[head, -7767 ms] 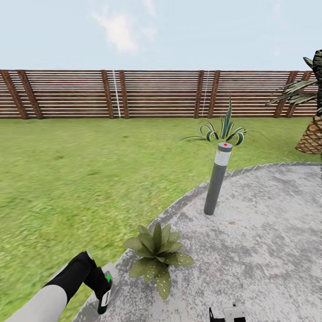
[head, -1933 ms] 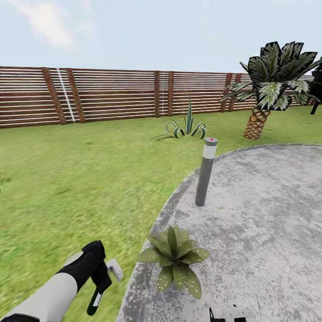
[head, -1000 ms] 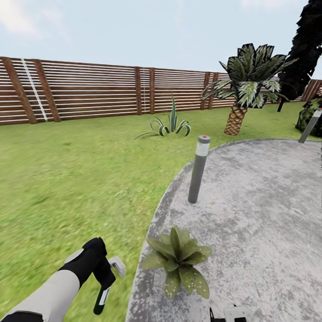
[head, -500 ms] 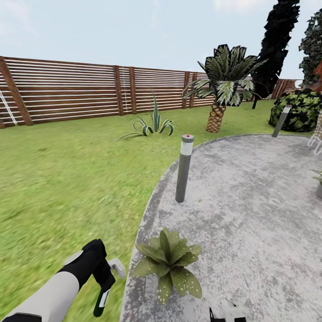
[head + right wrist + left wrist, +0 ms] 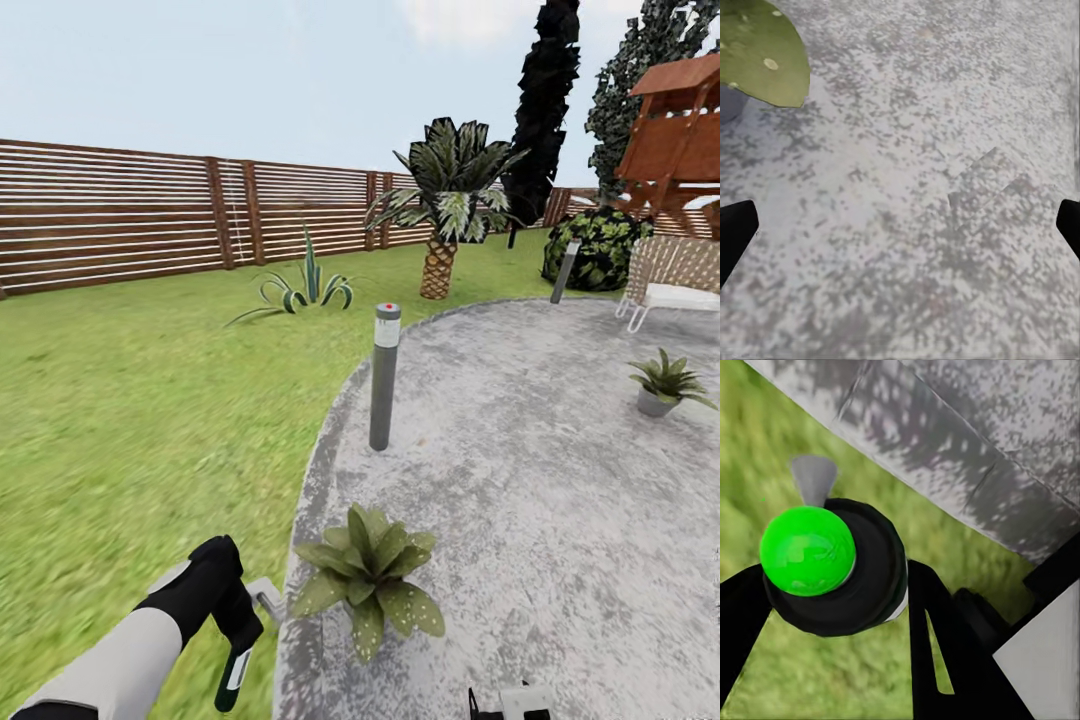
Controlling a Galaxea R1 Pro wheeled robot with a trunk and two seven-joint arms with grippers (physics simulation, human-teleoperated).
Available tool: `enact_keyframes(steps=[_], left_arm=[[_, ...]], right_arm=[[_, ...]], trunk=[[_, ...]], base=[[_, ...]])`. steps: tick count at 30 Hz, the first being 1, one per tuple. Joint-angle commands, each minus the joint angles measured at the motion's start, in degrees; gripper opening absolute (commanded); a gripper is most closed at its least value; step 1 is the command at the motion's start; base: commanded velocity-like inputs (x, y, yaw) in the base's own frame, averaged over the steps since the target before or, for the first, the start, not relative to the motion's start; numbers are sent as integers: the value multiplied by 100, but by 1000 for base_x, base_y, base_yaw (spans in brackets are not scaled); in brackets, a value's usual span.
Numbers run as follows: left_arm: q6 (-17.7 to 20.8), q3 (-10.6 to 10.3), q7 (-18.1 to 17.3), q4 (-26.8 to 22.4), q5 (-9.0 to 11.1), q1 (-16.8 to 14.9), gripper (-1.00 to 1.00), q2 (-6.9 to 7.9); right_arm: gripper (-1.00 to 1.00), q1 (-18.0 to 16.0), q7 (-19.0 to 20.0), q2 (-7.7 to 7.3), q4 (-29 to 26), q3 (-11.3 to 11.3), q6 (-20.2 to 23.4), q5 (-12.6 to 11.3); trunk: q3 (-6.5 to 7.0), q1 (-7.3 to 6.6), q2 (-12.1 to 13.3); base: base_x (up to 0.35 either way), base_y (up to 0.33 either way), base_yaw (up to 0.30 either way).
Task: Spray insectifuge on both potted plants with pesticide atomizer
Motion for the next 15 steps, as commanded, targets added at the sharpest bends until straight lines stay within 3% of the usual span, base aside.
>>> enact_keyframes(steps=[1, 7, 15], left_arm=[[34, -27, -32, 20, -5, 5, -100, 2], [16, -44, -60, -19, -5, 0, -100, -8], [-30, -78, -72, -27, -25, 0, -100, -140]], right_arm=[[100, -5, -54, 2, 6, -7, -7, 58], [100, -5, -54, 2, 11, -6, -7, 63], [100, -5, -54, 2, 11, -7, -7, 63]], trunk=[[-5, 2, -2], [-5, 2, -2], [-4, 2, -2]], base=[[265, 218, -268], [216, 130, -267], [-44, 4, -94]])
